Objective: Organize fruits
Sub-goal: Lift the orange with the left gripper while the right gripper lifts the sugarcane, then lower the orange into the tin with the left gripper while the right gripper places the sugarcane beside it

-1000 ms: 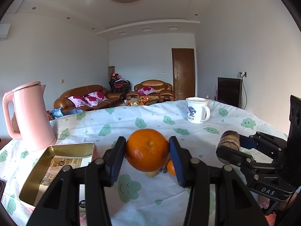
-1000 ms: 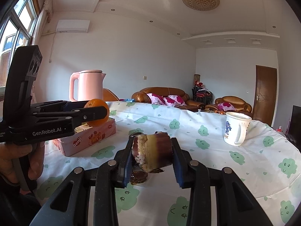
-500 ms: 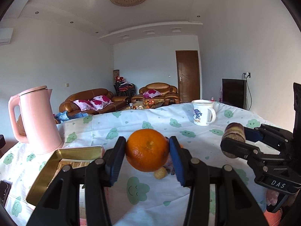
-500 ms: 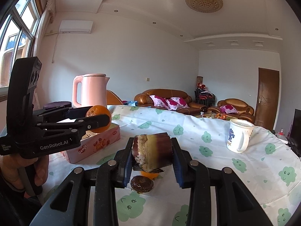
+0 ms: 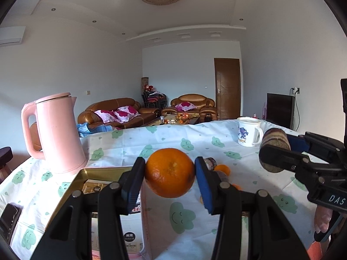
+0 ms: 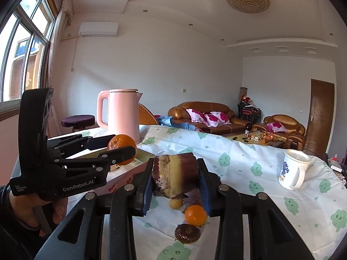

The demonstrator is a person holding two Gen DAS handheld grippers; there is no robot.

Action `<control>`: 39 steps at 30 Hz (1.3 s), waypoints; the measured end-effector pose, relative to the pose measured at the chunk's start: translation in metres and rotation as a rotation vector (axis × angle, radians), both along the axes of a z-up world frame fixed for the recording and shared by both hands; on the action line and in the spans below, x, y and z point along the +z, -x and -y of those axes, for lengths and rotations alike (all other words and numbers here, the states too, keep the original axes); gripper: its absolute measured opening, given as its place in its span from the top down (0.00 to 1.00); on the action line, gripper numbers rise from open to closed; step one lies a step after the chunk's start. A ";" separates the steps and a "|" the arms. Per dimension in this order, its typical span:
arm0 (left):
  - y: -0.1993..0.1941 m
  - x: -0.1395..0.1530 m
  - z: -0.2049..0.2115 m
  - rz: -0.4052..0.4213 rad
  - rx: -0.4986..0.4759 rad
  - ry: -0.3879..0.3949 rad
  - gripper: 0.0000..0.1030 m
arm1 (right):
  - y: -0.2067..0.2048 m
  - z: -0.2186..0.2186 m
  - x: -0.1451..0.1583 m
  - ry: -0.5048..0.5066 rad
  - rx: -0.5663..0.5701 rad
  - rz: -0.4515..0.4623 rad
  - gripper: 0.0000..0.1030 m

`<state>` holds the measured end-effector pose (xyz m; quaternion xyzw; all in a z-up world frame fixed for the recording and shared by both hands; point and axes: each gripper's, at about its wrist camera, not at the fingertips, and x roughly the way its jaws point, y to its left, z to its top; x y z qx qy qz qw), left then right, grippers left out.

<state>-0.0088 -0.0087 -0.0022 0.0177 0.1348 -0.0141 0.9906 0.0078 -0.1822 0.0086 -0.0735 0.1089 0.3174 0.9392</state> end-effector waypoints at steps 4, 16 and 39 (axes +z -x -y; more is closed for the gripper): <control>-0.002 -0.001 -0.011 -0.011 0.024 0.009 0.53 | -0.004 -0.014 0.007 0.007 0.028 -0.010 0.63; -0.008 -0.005 -0.053 -0.060 0.115 0.045 0.53 | -0.024 -0.062 0.017 0.058 0.103 -0.032 0.63; -0.019 -0.013 -0.106 -0.148 0.216 0.070 0.53 | -0.061 -0.134 0.006 0.092 0.203 -0.121 0.63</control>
